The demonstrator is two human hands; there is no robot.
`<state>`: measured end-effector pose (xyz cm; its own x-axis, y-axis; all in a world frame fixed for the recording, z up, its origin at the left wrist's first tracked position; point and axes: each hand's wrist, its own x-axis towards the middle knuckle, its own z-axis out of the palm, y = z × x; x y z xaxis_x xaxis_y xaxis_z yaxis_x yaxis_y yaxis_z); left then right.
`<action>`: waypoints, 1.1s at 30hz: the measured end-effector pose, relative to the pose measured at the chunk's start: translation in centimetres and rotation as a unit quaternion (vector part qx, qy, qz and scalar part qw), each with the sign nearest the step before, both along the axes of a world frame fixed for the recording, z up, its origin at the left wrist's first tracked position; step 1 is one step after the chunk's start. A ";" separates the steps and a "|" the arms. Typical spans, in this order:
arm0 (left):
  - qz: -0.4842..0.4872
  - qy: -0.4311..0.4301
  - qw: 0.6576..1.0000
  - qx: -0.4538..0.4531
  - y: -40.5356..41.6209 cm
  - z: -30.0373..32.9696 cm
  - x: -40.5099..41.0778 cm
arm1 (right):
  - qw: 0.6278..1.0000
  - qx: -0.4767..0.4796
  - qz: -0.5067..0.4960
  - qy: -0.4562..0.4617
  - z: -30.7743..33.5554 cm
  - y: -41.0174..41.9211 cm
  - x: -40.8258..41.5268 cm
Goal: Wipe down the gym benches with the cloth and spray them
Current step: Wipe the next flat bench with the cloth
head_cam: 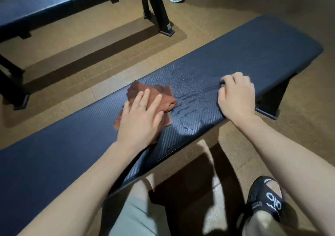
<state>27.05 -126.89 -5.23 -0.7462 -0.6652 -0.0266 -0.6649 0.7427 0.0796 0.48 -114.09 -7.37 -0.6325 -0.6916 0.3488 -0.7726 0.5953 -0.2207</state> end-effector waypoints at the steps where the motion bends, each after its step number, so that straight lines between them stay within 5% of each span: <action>1: -0.007 0.001 1.000 0.003 0.5 -0.2 -2.4 | 0.999 -0.022 -0.014 -0.027 -0.4 0.4 -1.0; 5: -0.033 0.018 0.999 0.019 3.4 -0.7 -6.2 | 0.996 -0.065 -0.027 -0.063 -1.0 0.8 -1.4; 14: -0.169 -0.025 0.985 -0.036 8.1 0.1 6.9 | 0.991 -0.092 -0.042 -0.086 -0.9 0.9 -0.6; 23: -0.155 -0.045 0.985 -0.063 9.5 -0.5 -6.0 | 0.993 -0.074 -0.044 -0.080 -0.9 1.0 -0.7; 33: -0.235 -0.072 0.964 -0.103 7.0 -0.7 4.4 | 0.991 -0.083 -0.049 -0.091 -1.1 0.7 -0.5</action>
